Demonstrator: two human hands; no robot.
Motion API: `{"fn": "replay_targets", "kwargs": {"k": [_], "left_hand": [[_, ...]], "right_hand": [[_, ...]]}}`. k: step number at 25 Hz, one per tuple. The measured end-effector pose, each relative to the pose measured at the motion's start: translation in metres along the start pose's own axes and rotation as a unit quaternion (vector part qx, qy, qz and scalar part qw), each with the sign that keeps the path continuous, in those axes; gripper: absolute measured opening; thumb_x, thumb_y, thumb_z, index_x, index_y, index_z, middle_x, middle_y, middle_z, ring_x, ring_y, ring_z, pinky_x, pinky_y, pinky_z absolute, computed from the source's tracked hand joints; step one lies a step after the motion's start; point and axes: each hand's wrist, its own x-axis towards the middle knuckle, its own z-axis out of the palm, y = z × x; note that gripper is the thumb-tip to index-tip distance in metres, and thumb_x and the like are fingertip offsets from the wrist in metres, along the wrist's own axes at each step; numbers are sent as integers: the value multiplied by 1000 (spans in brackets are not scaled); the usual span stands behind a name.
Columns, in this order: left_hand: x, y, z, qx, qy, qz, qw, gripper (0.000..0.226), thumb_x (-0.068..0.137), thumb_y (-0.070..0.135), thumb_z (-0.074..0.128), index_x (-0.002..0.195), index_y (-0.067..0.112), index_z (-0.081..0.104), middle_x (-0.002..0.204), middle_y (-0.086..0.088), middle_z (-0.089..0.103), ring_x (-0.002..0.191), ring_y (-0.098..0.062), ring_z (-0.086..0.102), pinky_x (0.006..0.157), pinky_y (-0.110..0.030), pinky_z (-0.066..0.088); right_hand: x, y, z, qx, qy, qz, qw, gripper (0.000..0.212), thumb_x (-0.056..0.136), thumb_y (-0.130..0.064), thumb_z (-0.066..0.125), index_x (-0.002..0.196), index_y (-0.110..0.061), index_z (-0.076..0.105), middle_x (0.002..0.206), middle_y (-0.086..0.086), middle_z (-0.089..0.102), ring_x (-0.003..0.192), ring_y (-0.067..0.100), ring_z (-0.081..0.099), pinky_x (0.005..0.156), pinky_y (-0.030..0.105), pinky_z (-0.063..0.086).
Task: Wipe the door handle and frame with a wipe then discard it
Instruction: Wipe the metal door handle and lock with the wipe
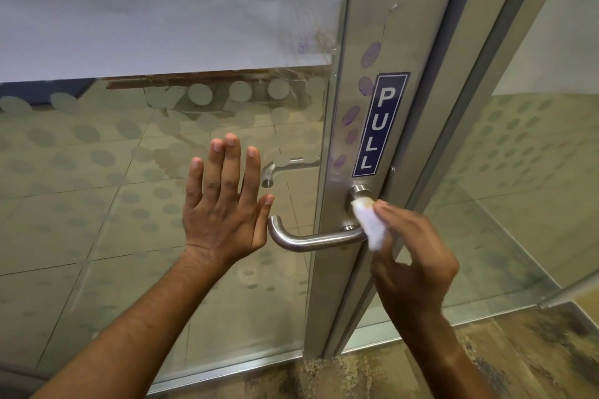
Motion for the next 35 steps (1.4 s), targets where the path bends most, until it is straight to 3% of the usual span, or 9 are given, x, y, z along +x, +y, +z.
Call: {"fn": "replay_targets", "kwargs": {"k": [3, 7, 11, 15, 21, 25, 29, 32, 35], "left_hand": [[0, 0, -1, -1, 3, 2, 1000, 85, 94, 43, 38, 157, 7, -7, 162, -11, -24, 151, -26, -18, 123, -41, -10], [0, 0, -1, 0, 7, 5, 1000, 85, 94, 43, 39, 157, 7, -6, 163, -12, -23, 152, -26, -17, 123, -41, -9], [1, 0, -2, 3, 5, 5, 1000, 85, 94, 43, 38, 156, 7, -7, 162, -12, -24, 151, -26, -18, 123, -41, -10], [1, 0, -3, -2, 6, 5, 1000, 85, 94, 42, 38, 156, 7, -7, 162, -12, -23, 151, -26, -17, 123, -41, -9], [1, 0, -3, 0, 0, 3, 1000, 85, 95, 43, 38, 157, 7, -7, 162, -11, -25, 151, -26, -18, 123, -41, -10], [1, 0, -2, 0, -3, 0, 1000, 86, 94, 44, 38, 156, 7, -8, 162, -11, -26, 151, -25, -19, 123, -41, -11], [0, 0, -1, 0, -4, 1, 1000, 85, 94, 45, 37, 157, 8, -8, 162, -10, -26, 151, -25, -19, 123, -41, -11], [0, 0, 0, -6, -6, -3, 1000, 86, 94, 45, 37, 156, 8, -9, 162, -10, -27, 151, -25, -19, 123, -41, -11], [0, 1, 0, -3, -7, -3, 1000, 86, 94, 45, 38, 156, 8, -9, 162, -10, -26, 151, -25, -19, 123, -41, -11]], "right_hand": [[31, 4, 3, -37, -145, -85, 985, 29, 71, 11, 76, 95, -5, 77, 98, 8, 74, 85, 23, 67, 78, 27, 53], [63, -2, 10, -167, -304, -124, 930, 19, 72, -11, 83, 90, -13, 76, 81, 7, 65, 77, 27, 62, 58, 41, 58], [62, -18, 11, -200, -401, -72, 891, 18, 88, -21, 67, 104, -13, 69, 100, 6, 65, 99, 27, 58, 75, 43, 59], [46, -35, 6, -116, -359, 0, 926, 31, 87, -22, 52, 110, -8, 67, 104, 7, 64, 96, 23, 58, 74, 39, 57], [46, -44, 15, -120, -368, 58, 920, 29, 96, -29, 45, 108, -15, 67, 102, 1, 60, 94, 15, 56, 83, 26, 51], [53, -32, 14, -81, -330, 87, 936, 16, 94, -22, 65, 105, -14, 73, 102, 2, 70, 95, 18, 64, 87, 29, 52], [44, -22, 5, -69, -258, -24, 963, 26, 78, -8, 80, 103, -6, 73, 99, 9, 72, 96, 24, 68, 87, 38, 57], [52, -22, 13, -138, -333, -11, 933, 27, 81, -17, 77, 107, -11, 72, 102, 5, 69, 105, 26, 63, 92, 46, 55], [64, -26, 23, -168, -425, 33, 889, 29, 90, -30, 66, 115, -16, 68, 114, 3, 66, 117, 26, 59, 100, 41, 49]]}}
